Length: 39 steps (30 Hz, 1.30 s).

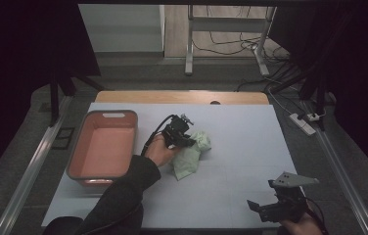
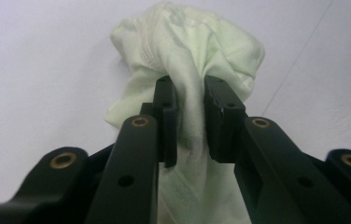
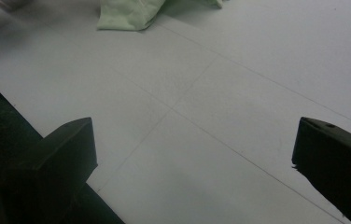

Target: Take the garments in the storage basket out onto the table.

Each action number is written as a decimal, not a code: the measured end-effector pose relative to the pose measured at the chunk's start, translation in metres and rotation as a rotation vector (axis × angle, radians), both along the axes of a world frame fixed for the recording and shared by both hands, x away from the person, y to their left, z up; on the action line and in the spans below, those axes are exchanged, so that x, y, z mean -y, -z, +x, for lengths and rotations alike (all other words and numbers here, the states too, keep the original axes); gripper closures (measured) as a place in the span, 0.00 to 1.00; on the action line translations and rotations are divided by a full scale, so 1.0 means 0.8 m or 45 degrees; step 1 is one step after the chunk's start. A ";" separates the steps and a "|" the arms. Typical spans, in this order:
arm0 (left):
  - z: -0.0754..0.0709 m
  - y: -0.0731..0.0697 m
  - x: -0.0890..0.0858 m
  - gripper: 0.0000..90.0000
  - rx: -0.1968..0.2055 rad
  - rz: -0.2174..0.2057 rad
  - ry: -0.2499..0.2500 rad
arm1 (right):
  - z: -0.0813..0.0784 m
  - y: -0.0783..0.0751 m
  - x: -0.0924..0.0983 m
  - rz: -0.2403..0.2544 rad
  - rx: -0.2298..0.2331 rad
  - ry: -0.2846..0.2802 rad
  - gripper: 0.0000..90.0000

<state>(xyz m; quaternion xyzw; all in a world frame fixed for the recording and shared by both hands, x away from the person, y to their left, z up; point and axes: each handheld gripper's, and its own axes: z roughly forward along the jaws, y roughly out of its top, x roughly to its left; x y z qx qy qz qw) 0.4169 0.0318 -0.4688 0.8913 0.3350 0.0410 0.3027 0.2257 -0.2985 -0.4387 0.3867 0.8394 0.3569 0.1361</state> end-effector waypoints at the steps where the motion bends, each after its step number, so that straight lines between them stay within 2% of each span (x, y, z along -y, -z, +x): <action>1: 0.000 0.003 0.000 0.82 -0.003 0.009 -0.001 | 0.000 0.000 0.000 0.002 0.000 0.000 0.00; 10: 0.003 0.033 0.005 0.79 -0.058 0.037 -0.009 | 0.000 0.000 -0.001 -0.003 -0.001 -0.003 0.00; 16: 0.002 0.046 0.009 0.74 -0.058 0.073 -0.003 | 0.000 0.000 -0.001 -0.005 -0.001 -0.004 0.00; 20: 0.001 0.054 0.008 0.66 -0.054 0.077 -0.006 | 0.000 0.000 -0.001 -0.008 -0.003 -0.005 0.00; 27: 0.000 0.056 0.010 0.57 -0.049 0.064 -0.018 | 0.000 0.001 -0.002 -0.012 -0.002 -0.009 0.00; 39: -0.001 0.054 0.011 0.38 -0.024 0.081 -0.022 | 0.000 0.001 -0.002 -0.015 -0.003 -0.012 0.00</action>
